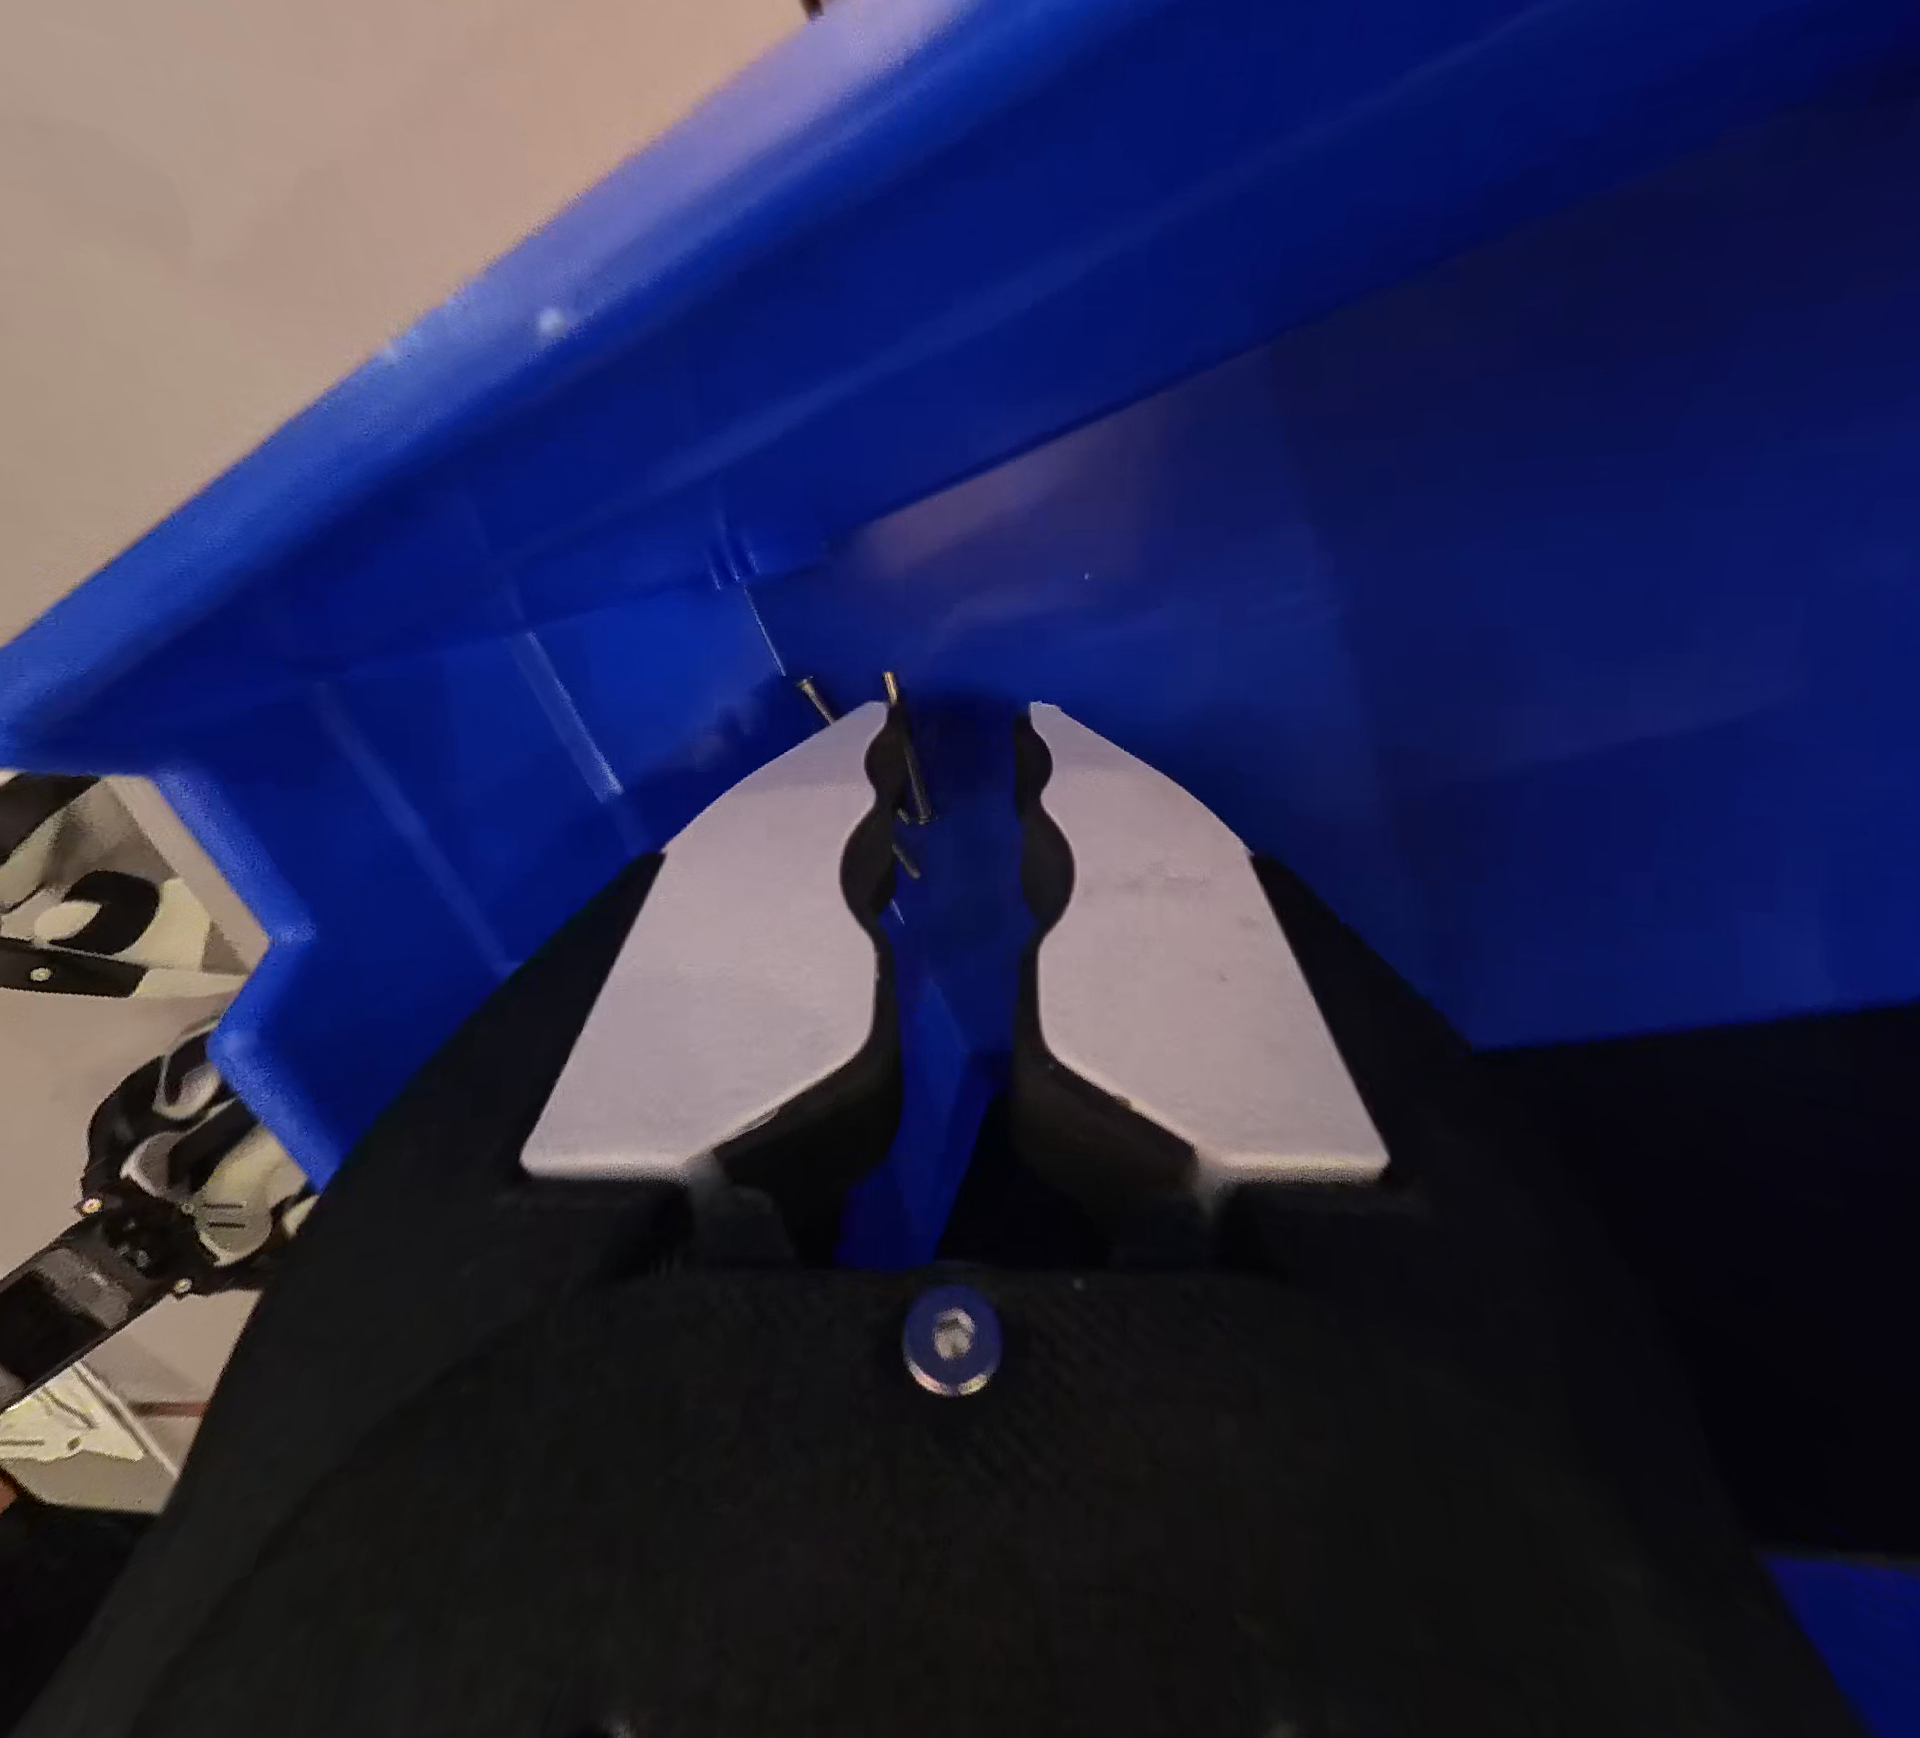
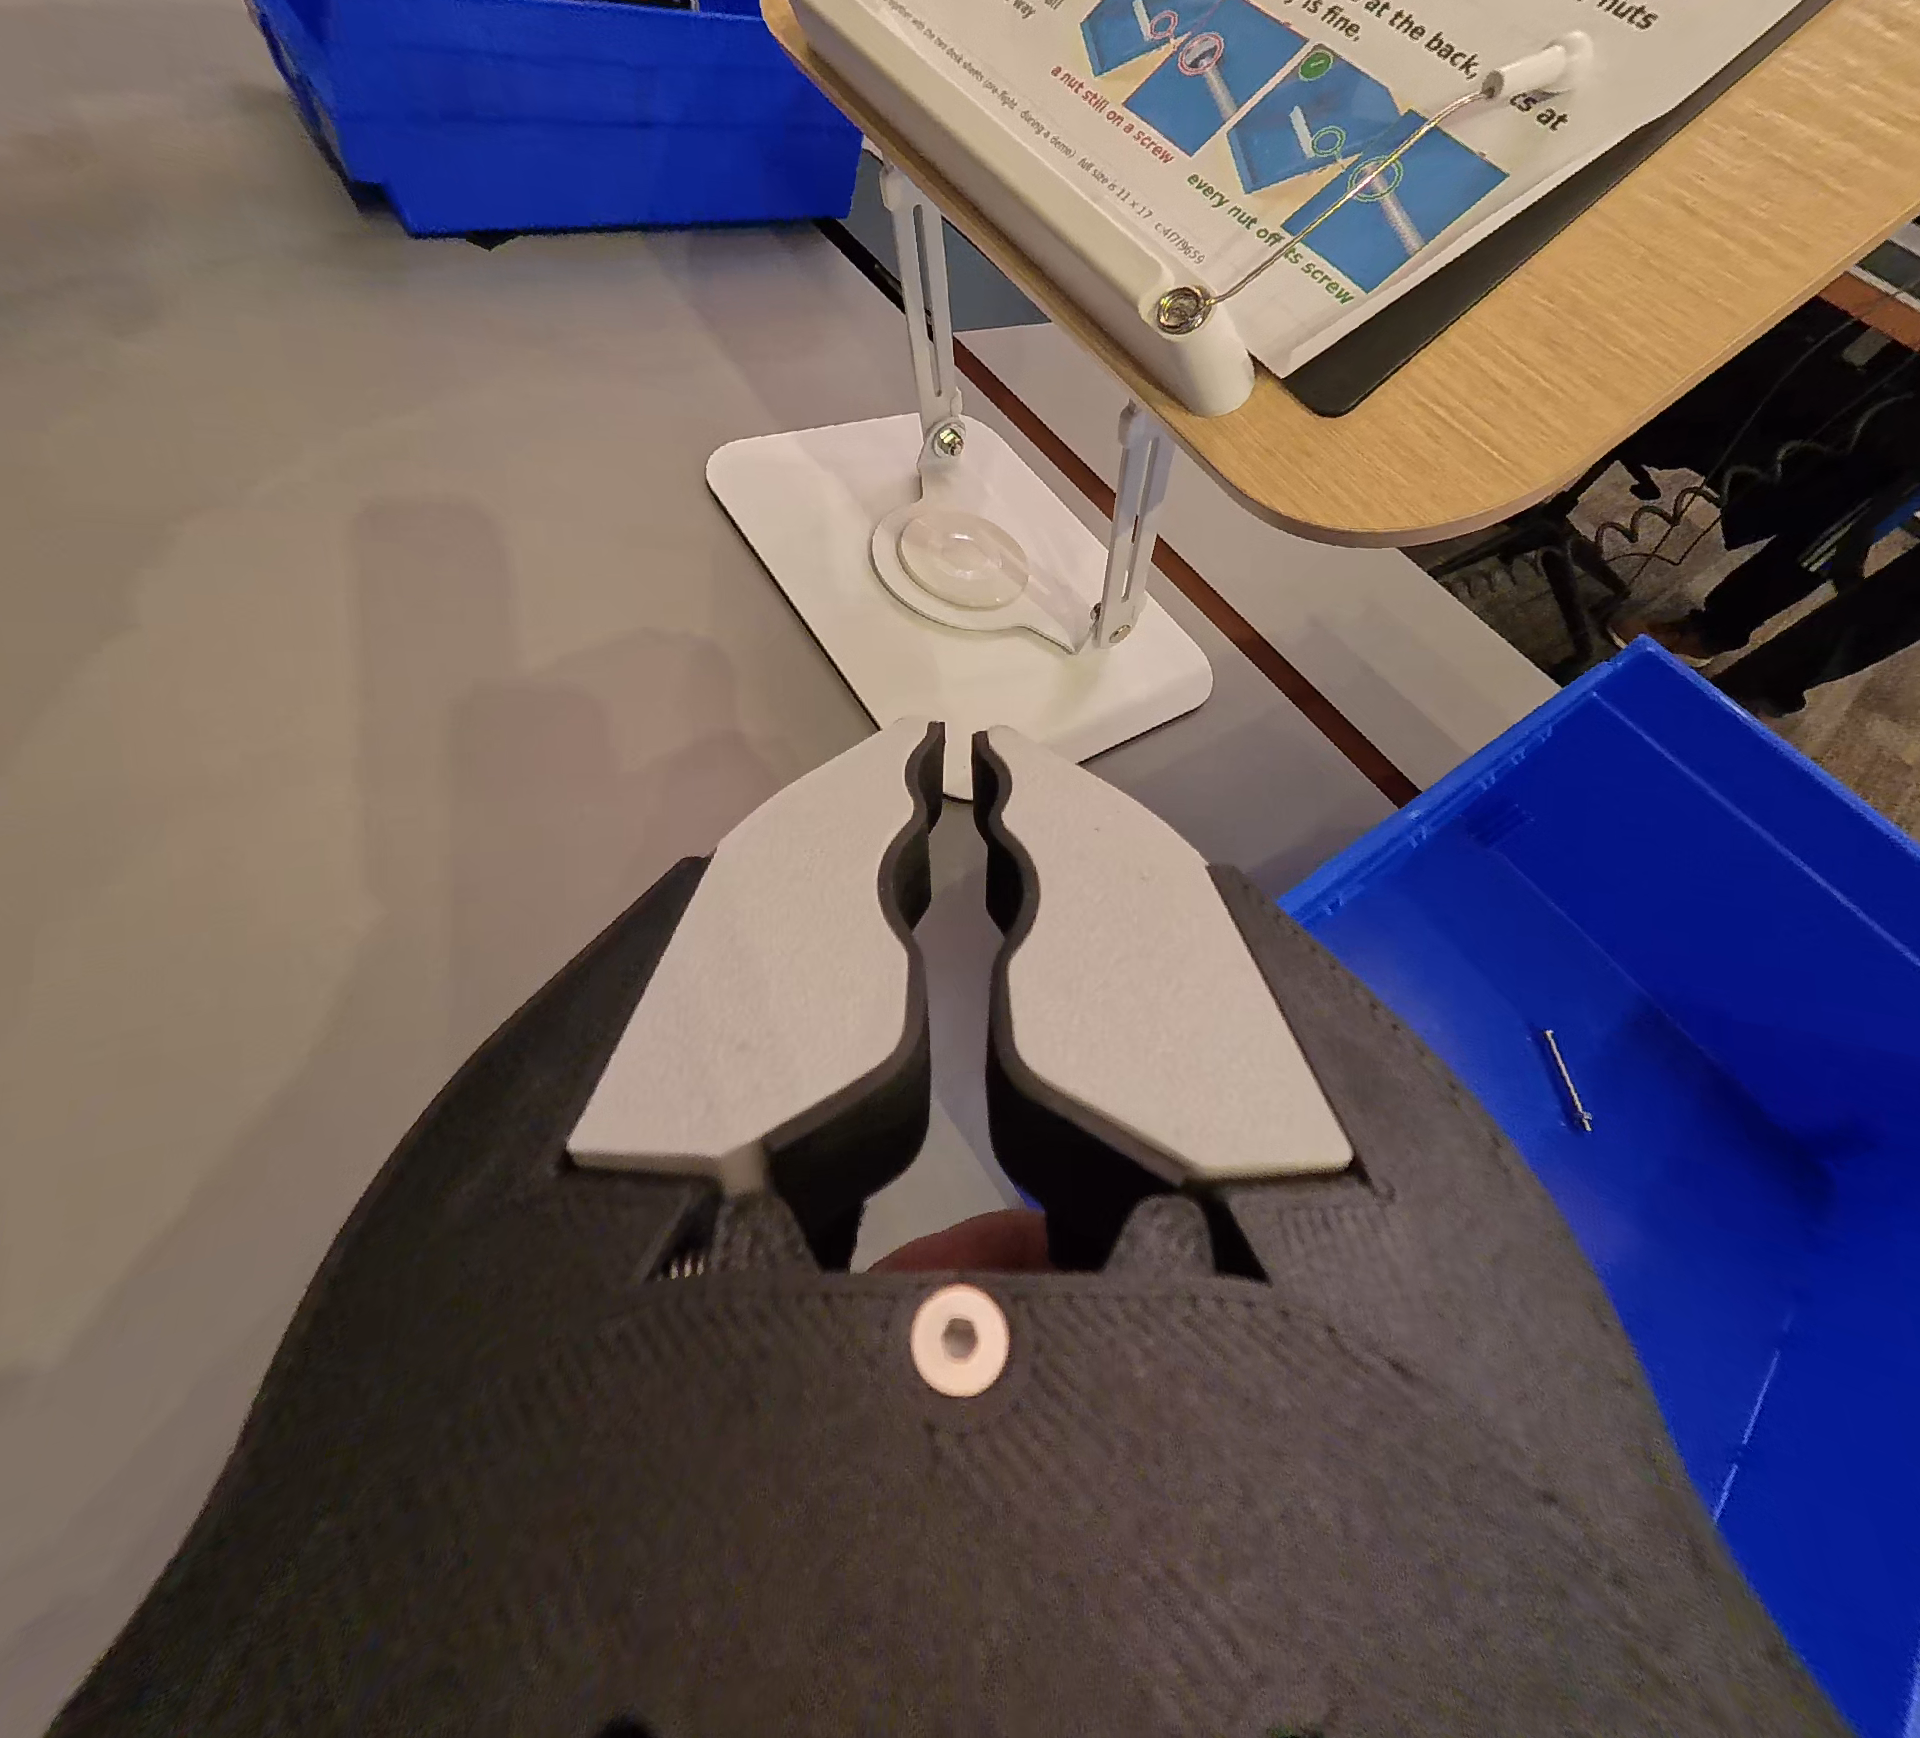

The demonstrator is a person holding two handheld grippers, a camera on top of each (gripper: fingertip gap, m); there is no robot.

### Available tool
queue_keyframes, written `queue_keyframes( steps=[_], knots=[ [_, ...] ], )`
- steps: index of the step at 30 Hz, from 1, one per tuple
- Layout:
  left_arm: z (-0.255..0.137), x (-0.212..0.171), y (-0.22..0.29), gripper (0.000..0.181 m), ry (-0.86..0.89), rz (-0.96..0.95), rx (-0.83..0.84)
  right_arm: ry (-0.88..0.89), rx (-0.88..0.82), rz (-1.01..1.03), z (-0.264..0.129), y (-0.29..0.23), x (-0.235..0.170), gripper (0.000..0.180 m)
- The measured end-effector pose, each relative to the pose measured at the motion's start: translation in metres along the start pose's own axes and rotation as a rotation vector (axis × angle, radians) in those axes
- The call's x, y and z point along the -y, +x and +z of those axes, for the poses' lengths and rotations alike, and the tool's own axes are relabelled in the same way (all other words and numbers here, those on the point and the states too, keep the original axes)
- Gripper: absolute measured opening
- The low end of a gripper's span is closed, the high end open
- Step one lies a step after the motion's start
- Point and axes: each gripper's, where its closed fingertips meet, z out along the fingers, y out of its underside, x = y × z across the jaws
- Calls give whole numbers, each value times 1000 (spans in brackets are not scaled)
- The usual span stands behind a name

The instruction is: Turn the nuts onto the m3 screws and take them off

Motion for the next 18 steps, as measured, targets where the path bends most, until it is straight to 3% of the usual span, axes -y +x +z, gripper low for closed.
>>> queue_keyframes(
  steps=[4,7,18],
  knots=[
    [-4,4,-2,29,35,-10,3,0,2,-1,0,-1,0,5],
    [-5,3,-3,14,32,4,3,2,4,0,0,-1,1,5],
    [8,-8,-4,6,-51,-14,-5,1,14,2,2,-3,0,5]
  ],
)
